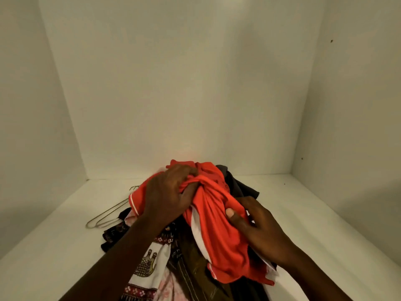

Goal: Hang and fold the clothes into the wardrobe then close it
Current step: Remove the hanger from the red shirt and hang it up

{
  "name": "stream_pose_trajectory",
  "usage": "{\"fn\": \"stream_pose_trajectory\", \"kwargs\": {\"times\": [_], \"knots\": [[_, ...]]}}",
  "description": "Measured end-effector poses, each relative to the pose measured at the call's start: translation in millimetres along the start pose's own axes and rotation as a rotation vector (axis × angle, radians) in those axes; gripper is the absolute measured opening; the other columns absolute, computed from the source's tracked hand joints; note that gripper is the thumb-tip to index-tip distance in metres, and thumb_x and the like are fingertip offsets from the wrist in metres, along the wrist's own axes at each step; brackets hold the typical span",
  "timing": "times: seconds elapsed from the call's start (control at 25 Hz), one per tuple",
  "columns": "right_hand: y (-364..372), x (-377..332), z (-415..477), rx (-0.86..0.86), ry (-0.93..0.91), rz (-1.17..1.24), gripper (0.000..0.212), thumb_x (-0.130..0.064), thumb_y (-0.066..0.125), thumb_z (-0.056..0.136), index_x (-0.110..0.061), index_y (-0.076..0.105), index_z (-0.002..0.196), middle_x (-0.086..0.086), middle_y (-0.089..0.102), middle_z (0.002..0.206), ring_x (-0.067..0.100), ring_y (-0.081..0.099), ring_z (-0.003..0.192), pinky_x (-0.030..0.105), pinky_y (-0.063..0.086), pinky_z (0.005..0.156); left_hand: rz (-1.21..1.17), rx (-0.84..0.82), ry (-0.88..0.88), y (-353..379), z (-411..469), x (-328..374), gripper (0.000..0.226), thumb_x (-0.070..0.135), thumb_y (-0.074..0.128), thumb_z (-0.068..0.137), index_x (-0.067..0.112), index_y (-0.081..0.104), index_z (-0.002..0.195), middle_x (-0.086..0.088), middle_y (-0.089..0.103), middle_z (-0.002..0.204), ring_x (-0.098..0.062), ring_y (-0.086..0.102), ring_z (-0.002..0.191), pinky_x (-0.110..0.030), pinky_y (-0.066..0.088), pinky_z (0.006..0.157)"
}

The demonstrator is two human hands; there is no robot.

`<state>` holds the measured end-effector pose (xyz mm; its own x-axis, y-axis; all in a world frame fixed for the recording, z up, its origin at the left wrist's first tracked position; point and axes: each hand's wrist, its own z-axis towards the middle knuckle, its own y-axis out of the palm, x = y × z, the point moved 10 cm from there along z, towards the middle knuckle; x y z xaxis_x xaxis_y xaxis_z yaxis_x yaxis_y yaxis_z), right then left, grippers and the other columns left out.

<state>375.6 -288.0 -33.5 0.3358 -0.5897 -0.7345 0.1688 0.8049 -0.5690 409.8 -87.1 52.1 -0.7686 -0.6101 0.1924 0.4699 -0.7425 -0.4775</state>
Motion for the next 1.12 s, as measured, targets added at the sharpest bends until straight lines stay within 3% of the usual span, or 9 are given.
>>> {"fn": "stream_pose_trajectory", "kwargs": {"times": [0.28, 0.4, 0.52, 0.6, 0.72, 0.8, 0.92, 1.0, 1.12], "knots": [[-90, -78, 40, 0.433, -0.075, -0.52, 0.018, -0.04, 0.057, 0.096, -0.035, 0.073, 0.103, -0.009, 0.068, 0.093, 0.017, 0.067, 0.092, 0.034, 0.051, 0.075, 0.25, 0.099, 0.305, -62, 123, 27, 0.019, 0.044, 0.061, 0.089, 0.032, 0.074, 0.097, 0.004, 0.065, 0.082, -0.024, 0.069, 0.066, -0.032, 0.049, 0.054], [-151, -119, 77, 0.524, 0.062, -0.752, 0.039, -0.05, 0.044, 0.103, -0.027, 0.071, 0.086, -0.005, 0.061, 0.088, 0.024, 0.066, 0.092, 0.032, 0.044, 0.07, 0.301, 0.242, 0.196, -119, 195, 27, 0.016, 0.04, 0.065, 0.092, 0.03, 0.074, 0.101, 0.003, 0.073, 0.094, -0.028, 0.071, 0.086, -0.036, 0.051, 0.068], [-191, -168, 103, 0.506, 0.025, -0.351, 0.041, -0.052, 0.046, 0.103, -0.031, 0.075, 0.084, -0.006, 0.072, 0.089, 0.018, 0.068, 0.083, 0.029, 0.048, 0.07, 0.266, 0.274, 0.048, -154, 252, 25, 0.017, 0.038, 0.064, 0.094, 0.028, 0.073, 0.103, -0.004, 0.076, 0.098, -0.035, 0.069, 0.096, -0.039, 0.048, 0.078], [-175, -194, 113, 0.291, -0.027, 0.008, 0.026, -0.05, 0.06, 0.097, -0.03, 0.073, 0.109, 0.005, 0.074, 0.105, 0.016, 0.066, 0.086, 0.028, 0.05, 0.071, 0.238, 0.286, 0.004, -163, 269, 26, 0.016, 0.035, 0.063, 0.095, 0.025, 0.073, 0.104, -0.008, 0.075, 0.096, -0.037, 0.068, 0.095, -0.039, 0.047, 0.077], [-106, -188, 120, -0.082, 0.031, 0.01, 0.085, -0.058, 0.083, 0.066, -0.039, 0.046, 0.14, -0.002, 0.067, 0.125, 0.016, 0.068, 0.106, 0.026, 0.054, 0.075, 0.214, 0.357, 0.009, -178, 290, 45, 0.017, 0.03, 0.06, 0.097, 0.021, 0.07, 0.107, -0.01, 0.074, 0.097, -0.039, 0.067, 0.096, -0.037, 0.043, 0.074], [-59, -171, 120, -0.188, 0.056, -0.068, 0.088, -0.054, 0.088, 0.067, -0.045, 0.041, 0.141, -0.011, 0.064, 0.129, 0.012, 0.067, 0.112, 0.024, 0.057, 0.083, 0.194, 0.421, 0.031, -194, 306, 67, 0.019, 0.028, 0.057, 0.099, 0.018, 0.068, 0.11, -0.011, 0.074, 0.101, -0.039, 0.066, 0.098, -0.036, 0.039, 0.074], [-62, -166, 140, 0.07, -0.034, -0.072, 0.005, -0.034, 0.071, 0.085, -0.037, 0.071, 0.089, -0.011, 0.075, 0.091, 0.005, 0.071, 0.083, 0.029, 0.06, 0.078, 0.148, 0.471, 0.056, -213, 330, 92, 0.02, 0.027, 0.055, 0.101, 0.015, 0.065, 0.112, -0.012, 0.073, 0.102, -0.039, 0.065, 0.098, -0.037, 0.041, 0.073], [-101, -166, 149, 0.327, -0.007, -0.021, 0.02, -0.023, 0.061, 0.081, -0.022, 0.066, 0.061, -0.004, 0.068, 0.061, 0.008, 0.063, 0.056, 0.031, 0.051, 0.058, 0.114, 0.46, 0.049, -216, 343, 91, 0.019, 0.028, 0.053, 0.101, 0.014, 0.063, 0.11, -0.013, 0.072, 0.104, -0.04, 0.064, 0.101, -0.04, 0.046, 0.078], [-148, -184, 156, 0.473, -0.027, 0.452, 0.025, -0.018, 0.056, 0.078, -0.013, 0.059, 0.054, 0.002, 0.052, 0.048, 0.015, 0.045, 0.046, 0.023, 0.034, 0.047, 0.074, 0.353, -0.017, -202, 355, 72, 0.022, 0.029, 0.052, 0.102, 0.011, 0.064, 0.106, -0.014, 0.071, 0.109, -0.039, 0.062, 0.107, -0.042, 0.048, 0.085]]}}
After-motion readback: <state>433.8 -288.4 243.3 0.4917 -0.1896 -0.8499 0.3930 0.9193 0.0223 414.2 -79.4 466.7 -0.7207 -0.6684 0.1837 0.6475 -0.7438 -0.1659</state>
